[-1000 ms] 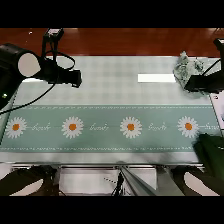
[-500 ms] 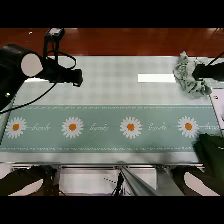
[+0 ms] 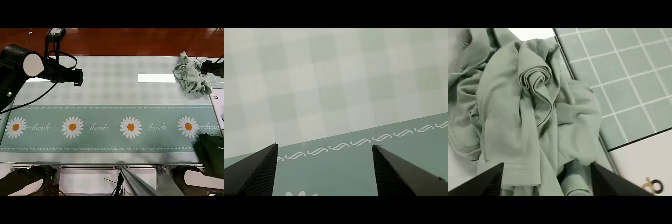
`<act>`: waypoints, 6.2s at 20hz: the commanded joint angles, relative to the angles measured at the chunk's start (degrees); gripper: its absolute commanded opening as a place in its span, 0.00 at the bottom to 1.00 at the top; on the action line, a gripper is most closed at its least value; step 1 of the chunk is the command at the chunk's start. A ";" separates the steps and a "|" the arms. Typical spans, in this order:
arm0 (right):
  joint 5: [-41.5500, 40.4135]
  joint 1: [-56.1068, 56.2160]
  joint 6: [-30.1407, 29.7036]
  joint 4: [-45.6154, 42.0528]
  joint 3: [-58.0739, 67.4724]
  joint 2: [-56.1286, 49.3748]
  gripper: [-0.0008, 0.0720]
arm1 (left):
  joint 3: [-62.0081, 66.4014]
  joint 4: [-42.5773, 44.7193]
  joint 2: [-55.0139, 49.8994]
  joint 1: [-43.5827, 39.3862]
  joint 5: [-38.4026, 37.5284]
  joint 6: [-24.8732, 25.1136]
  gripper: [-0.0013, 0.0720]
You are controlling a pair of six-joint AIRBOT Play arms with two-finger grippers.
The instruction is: Fold the shirts.
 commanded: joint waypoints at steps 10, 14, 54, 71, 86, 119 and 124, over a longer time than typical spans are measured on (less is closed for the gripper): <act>-16.13 -2.73 3.56 15.45 0.07 -16.72 0.76 | -0.02 -0.46 -0.24 -0.09 0.04 0.00 1.00; -16.98 -2.67 7.58 21.66 0.07 -17.09 0.07 | 0.00 -0.44 -0.22 -0.02 0.07 0.02 1.00; 24.37 68.48 -12.79 20.44 0.09 -1.01 0.74 | 18.32 -3.87 17.11 -0.39 -16.90 -0.55 1.00; 39.26 -0.13 -19.91 20.35 -8.26 25.81 0.86 | -37.31 -22.18 24.85 -0.39 -7.74 4.26 0.98; 39.21 -6.32 -25.97 39.21 -28.59 25.81 0.85 | -45.07 -26.80 7.19 -1.79 6.08 7.69 0.05; 5.81 23.74 -11.02 36.20 -11.50 52.11 0.07 | 0.48 -6.03 36.54 -1.68 12.48 12.28 0.05; 7.58 18.38 -9.09 20.83 0.11 58.16 0.07 | 17.46 6.93 38.47 -1.68 2.14 11.19 0.05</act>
